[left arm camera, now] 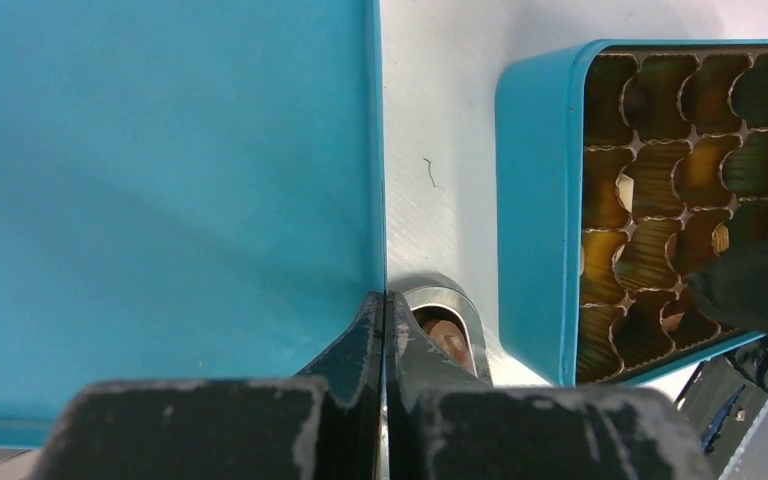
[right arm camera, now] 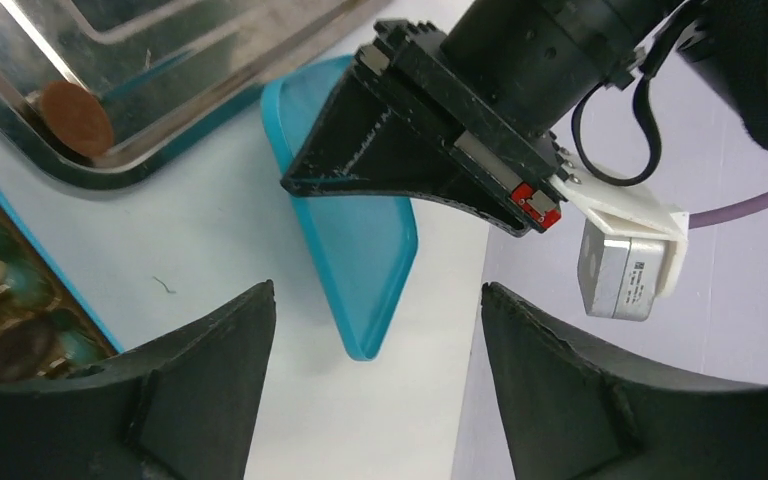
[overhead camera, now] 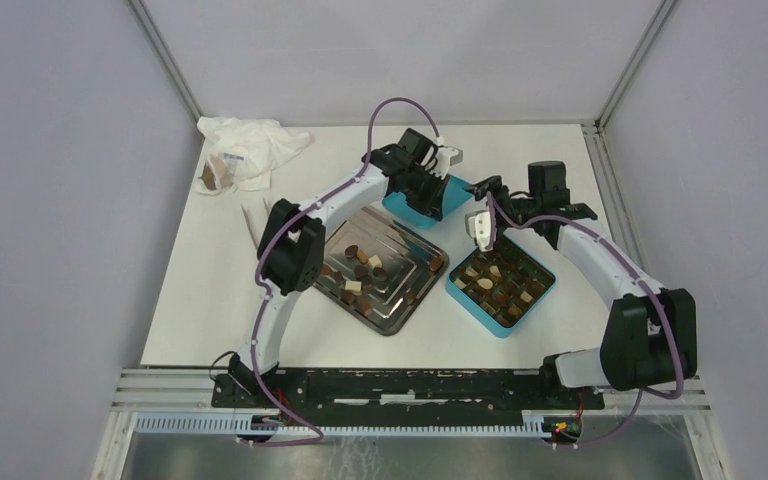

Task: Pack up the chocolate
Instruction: Pick up the box lid from the center of the board.

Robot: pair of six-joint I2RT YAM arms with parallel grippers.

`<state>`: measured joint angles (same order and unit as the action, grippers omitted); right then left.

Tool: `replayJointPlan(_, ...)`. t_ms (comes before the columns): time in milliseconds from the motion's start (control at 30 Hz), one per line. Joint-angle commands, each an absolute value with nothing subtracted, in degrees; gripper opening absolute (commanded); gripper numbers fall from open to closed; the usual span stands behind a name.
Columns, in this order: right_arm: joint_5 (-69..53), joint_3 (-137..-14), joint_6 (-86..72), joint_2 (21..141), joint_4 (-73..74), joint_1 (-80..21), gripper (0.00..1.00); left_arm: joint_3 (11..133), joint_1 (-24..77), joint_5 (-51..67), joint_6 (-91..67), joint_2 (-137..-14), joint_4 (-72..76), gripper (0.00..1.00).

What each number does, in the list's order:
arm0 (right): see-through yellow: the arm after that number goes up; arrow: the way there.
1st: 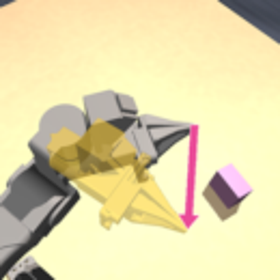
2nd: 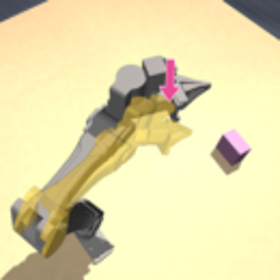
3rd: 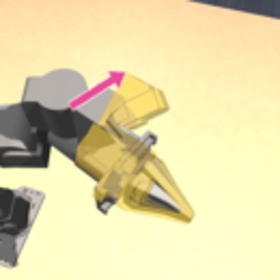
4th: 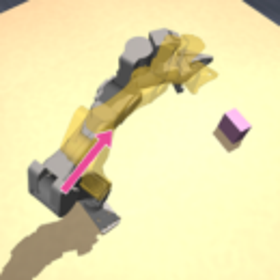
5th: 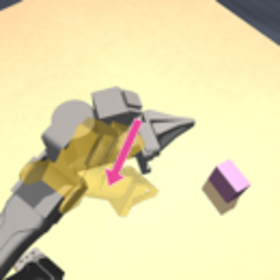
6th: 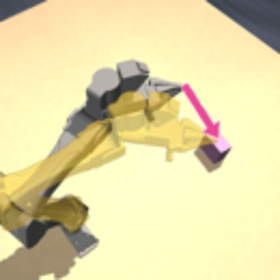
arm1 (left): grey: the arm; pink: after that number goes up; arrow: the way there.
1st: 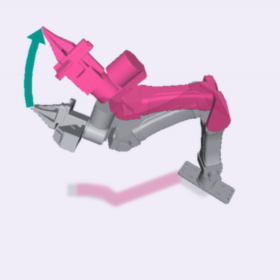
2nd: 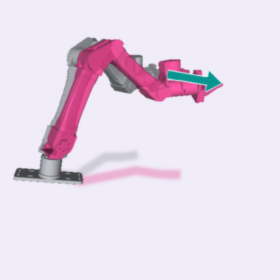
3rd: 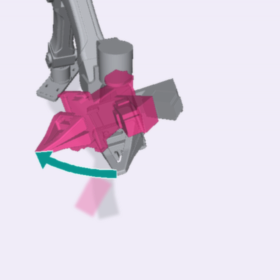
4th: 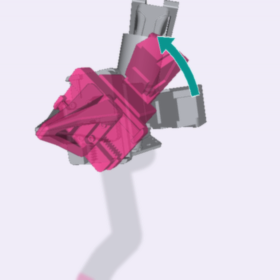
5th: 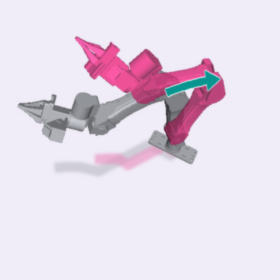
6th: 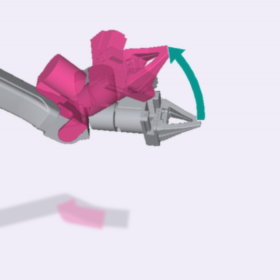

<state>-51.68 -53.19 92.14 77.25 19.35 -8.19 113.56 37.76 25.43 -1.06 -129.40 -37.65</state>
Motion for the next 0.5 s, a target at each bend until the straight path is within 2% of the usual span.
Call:
replayJointPlan(0, -43.60, -58.47, 96.50, 81.99, 21.64, -9.64, 0.79, 113.06, 38.08, 27.98, 2.43, -124.51, -37.05, 0.02)
replayJointPlan(233, -39.82, -59.43, 99.67, 85.93, 23.20, -10.51, 0.70, 110.98, 38.07, 27.33, 2.70, -122.68, -36.03, 0.02)
replayJointPlan(467, -35.07, -58.17, 98.59, 88.91, 17.14, -13.04, 0.69, 110.28, 38.06, 28.13, 2.99, -121.11, -35.99, 0.02)
